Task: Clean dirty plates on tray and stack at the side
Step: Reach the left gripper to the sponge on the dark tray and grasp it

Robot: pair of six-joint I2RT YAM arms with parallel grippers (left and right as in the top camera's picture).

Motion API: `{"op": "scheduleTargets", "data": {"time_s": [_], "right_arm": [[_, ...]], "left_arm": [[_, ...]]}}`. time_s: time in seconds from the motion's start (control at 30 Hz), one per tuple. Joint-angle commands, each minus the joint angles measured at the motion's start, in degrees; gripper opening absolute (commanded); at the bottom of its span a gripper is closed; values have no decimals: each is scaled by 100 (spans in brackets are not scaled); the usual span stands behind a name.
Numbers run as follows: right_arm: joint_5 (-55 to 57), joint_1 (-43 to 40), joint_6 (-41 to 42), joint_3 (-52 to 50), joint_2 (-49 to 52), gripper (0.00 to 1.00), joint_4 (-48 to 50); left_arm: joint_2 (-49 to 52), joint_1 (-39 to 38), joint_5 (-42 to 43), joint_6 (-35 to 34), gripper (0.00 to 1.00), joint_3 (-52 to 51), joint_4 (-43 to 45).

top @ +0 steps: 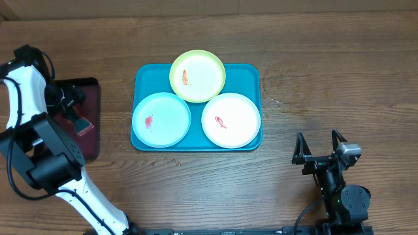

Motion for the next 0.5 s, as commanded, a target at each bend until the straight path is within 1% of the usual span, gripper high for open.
{"op": "scheduleTargets", "data": {"time_s": [0.0,0.17,0.37,0.4,0.43,0.47], "right_arm": [[59,17,-39,-59,-68,100,35],[59,17,-39,-59,-68,100,35],[59,17,-39,-59,-68,100,35],[59,17,-39,-59,-68,100,35],[59,17,-39,-59,-68,100,35],[59,17,-39,-59,-68,100,35]], "left_arm": [[391,129,-57,61,91,131,31],[730,238,-9,275,92,131,105],[914,372,833,741,91,131,400],[914,378,898,767,88,131,426],[914,382,946,772,77,131,442],[914,387,953,772,63,131,442]]}}
